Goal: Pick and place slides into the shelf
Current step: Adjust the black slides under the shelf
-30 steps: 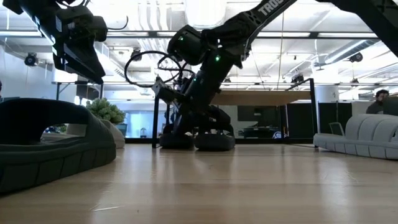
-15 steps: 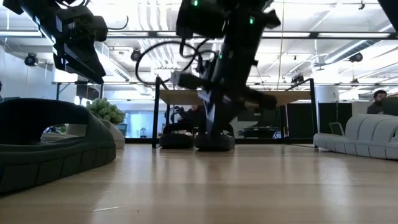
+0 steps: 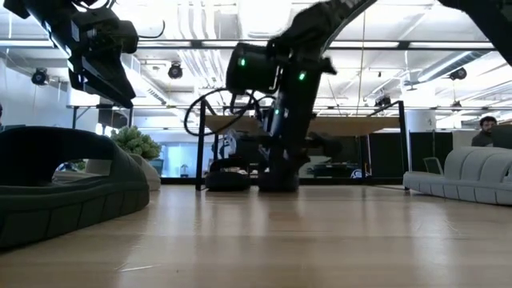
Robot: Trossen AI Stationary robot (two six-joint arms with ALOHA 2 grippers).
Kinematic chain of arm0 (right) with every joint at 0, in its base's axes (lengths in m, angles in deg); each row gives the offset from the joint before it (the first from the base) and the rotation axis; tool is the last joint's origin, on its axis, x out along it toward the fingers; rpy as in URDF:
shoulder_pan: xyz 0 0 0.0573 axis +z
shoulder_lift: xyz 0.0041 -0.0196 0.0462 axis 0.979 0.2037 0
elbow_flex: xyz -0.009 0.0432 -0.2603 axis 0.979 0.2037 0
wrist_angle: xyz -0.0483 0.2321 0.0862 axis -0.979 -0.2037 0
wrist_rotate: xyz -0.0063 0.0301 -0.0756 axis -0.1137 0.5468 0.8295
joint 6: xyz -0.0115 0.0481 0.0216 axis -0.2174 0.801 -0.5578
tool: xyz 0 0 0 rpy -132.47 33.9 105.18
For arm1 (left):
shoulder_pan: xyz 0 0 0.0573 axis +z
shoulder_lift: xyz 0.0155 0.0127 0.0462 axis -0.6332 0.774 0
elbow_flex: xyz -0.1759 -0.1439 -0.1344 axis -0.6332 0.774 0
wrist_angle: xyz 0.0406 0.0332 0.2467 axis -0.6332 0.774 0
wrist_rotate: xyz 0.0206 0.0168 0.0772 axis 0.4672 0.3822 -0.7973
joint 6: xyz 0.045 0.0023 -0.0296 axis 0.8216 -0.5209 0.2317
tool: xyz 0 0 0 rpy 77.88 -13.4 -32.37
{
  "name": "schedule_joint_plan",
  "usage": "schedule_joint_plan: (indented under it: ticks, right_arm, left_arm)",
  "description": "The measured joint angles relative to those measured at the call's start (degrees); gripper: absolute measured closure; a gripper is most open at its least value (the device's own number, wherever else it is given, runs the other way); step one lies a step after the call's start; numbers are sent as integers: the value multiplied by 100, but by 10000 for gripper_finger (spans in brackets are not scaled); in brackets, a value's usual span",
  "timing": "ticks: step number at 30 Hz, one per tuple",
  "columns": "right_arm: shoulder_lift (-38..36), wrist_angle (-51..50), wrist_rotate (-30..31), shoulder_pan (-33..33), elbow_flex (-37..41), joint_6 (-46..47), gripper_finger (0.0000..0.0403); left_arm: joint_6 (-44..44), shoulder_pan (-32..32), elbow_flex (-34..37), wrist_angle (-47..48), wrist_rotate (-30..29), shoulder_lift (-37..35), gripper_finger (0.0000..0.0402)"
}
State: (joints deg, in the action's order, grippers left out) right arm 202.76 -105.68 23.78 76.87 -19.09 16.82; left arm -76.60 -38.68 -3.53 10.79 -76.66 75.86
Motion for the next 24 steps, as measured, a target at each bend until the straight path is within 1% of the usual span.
schedule_joint_plan:
  ticks: [4, 7, 10, 12, 14, 17, 18, 20, 22, 24]
  right_arm:
    - [-9, 200, -71, -195, 2, -310, 392]
    - [-32, 215, -345, -200, 2, -352, 392]
    - [-194, 198, -570, -5, 0, -462, 392]
    - [-389, 104, -718, 259, 0, -447, 392]
    - [-637, -238, -605, 617, 6, -95, 392]
    - [-996, -1052, -91, 1111, 118, 1038, 392]
    - [-1073, -1291, -2, 1206, 186, 1429, 392]
    - [-1163, -1579, -18, 1270, 376, 1978, 392]
    - [-1215, -1525, -109, 1255, 613, 2066, 392]
    - [-1247, -1245, -109, 1184, 762, 1757, 392]
  left_arm:
    - [2, -1, 2, 3, -1, 12, 268]
    - [4, -1, 2, -1, -3, 22, 268]
    - [4, -1, 4, -1, -2, 23, 268]
    - [4, -1, 4, 2, -2, 26, 268]
    - [-2, -1, 4, 3, -2, 27, 268]
    - [-2, -1, 4, 1, -2, 27, 268]
    - [-2, -1, 4, -7, -2, 27, 268]
    - [-4, -1, 4, -24, -6, 29, 268]
    - [2, -1, 4, -44, -38, 66, 268]
    - [86, 1, 7, -66, -75, 114, 268]
